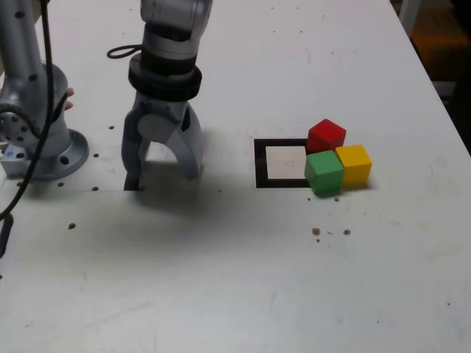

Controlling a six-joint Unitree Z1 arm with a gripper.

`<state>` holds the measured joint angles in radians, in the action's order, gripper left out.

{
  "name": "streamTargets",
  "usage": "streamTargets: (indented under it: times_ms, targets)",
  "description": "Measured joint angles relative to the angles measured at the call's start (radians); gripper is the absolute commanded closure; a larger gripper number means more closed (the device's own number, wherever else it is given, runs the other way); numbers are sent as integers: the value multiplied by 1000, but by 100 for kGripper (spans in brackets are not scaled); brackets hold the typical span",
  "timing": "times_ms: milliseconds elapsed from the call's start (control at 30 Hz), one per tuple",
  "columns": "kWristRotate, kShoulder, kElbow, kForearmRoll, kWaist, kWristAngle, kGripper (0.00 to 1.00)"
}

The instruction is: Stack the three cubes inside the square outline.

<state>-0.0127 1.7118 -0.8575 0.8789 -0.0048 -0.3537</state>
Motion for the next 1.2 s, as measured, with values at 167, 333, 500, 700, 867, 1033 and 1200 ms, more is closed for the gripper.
streamTargets:
  times_ms: [167,333,500,700,867,1033,1200]
  targets:
    - [-22,0,-68,44,0,39,32]
    - [-67,0,-183,131,0,84,32]
    - [-103,15,-344,228,0,108,32]
    - [-135,69,-528,299,0,119,32]
    - [-177,122,-663,373,0,141,32]
    - [-226,172,-789,426,0,163,32]
    - [-279,225,-883,454,4,175,31]
